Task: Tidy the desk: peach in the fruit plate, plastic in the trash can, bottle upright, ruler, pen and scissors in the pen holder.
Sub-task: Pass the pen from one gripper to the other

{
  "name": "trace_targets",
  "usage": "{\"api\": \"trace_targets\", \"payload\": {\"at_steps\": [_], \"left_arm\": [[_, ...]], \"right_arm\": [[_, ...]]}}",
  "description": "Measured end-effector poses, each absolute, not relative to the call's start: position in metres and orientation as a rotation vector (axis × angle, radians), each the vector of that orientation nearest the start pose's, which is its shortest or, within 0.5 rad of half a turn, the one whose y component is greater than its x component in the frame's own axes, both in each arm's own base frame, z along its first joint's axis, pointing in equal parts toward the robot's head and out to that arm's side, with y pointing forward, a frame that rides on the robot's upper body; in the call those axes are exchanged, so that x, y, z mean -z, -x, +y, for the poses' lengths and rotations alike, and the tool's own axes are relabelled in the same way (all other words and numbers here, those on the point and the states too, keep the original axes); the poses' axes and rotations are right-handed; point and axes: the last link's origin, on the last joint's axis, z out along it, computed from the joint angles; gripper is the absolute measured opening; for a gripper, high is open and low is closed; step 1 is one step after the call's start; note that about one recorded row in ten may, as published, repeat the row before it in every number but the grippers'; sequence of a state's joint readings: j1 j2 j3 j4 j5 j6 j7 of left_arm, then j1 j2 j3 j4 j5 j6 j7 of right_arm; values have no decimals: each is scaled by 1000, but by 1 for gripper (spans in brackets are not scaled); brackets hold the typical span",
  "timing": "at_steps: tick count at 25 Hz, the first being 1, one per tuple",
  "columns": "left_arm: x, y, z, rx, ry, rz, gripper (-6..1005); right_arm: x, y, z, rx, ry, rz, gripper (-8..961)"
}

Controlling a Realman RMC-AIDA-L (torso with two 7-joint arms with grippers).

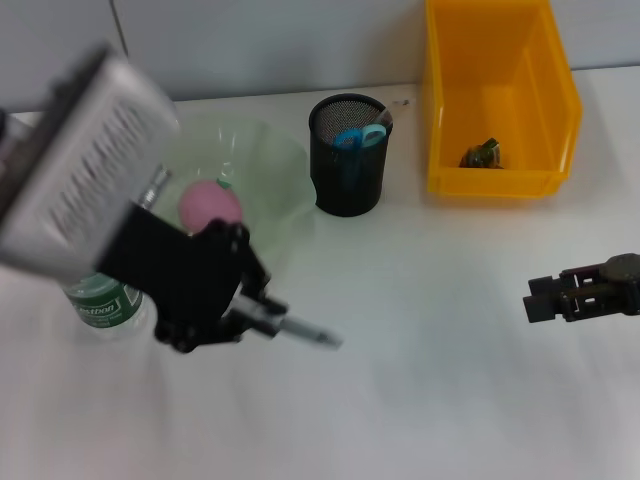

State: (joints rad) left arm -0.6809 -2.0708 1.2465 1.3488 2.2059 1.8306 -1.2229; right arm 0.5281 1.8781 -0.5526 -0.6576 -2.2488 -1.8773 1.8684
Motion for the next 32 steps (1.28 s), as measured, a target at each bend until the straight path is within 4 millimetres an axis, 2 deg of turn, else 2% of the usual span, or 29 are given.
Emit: {"api": "trace_targets", "payload": {"at_steps": [2, 3, 4, 5, 6, 7, 8, 9, 10, 11, 12, 13, 14, 16, 17, 18, 19, 23, 24, 25, 26, 28, 32], "left_arm": [[-10, 121, 328, -107, 3058, 1047, 126], [-14, 120, 327, 23, 3071, 940, 126], [-21, 121, 323, 370, 3085, 681, 126], [-21, 121, 323, 370, 3085, 681, 126], [-22, 123, 320, 588, 3061, 533, 126], [-22, 123, 320, 588, 3061, 533, 126], [-27, 122, 317, 886, 2993, 360, 126], [-31, 122, 315, 1058, 2938, 268, 126], [-34, 124, 313, 1187, 2887, 201, 126], [-34, 124, 313, 1187, 2887, 201, 126], [-36, 127, 311, 1291, 2837, 143, 126], [-36, 134, 307, 1509, 2714, 17, 126], [-36, 134, 307, 1509, 2714, 17, 126], [-30, 141, 304, 1651, 2612, -79, 126], [-30, 141, 304, 1651, 2612, -79, 126], [-23, 147, 302, 1768, 2487, -155, 126], [-20, 148, 301, 1805, 2449, -180, 126], [-13, 150, 300, 1872, 2374, -235, 126], [-13, 150, 300, 1872, 2374, -235, 126], [-2, 150, 298, 1947, 2269, -309, 126], [-2, 150, 298, 1947, 2269, -309, 126], [2, 150, 298, 1967, 2225, -340, 126], [10, 149, 295, 2038, 2088, -445, 126]], "right_arm": [[-85, -299, 301, -520, 2773, 1312, 646], [-89, -299, 302, -519, 2774, 1268, 646], [-89, -299, 302, -519, 2774, 1268, 645], [-90, -299, 302, -520, 2775, 1242, 645], [-91, -299, 302, -523, 2778, 1215, 645], [-93, -300, 303, -527, 2778, 1189, 644], [-94, -300, 303, -531, 2780, 1167, 644], [-97, -300, 302, -538, 2782, 1141, 644], [-99, -300, 301, -548, 2784, 1115, 644], [-102, -300, 300, -559, 2786, 1089, 643], [-104, -300, 299, -563, 2787, 1066, 643], [-108, -303, 296, -564, 2786, 1021, 643], [-108, -303, 296, -564, 2786, 1021, 642], [-112, -305, 294, -568, 2780, 979, 642], [-114, -306, 292, -579, 2776, 951, 642], [-117, -306, 291, -607, 2767, 906, 641], [-117, -306, 291, -607, 2767, 906, 641], [-123, -302, 287, -743, 2728, 725, 640], [-123, -302, 287, -743, 2728, 725, 640], [-123, -300, 286, -808, 2697, 653, 639], [-123, -300, 286, -808, 2697, 653, 639], [-119, -298, 285, -918, 2640, 547, 638], [-111, -295, 284, -988, 2604, 470, 637]]}}
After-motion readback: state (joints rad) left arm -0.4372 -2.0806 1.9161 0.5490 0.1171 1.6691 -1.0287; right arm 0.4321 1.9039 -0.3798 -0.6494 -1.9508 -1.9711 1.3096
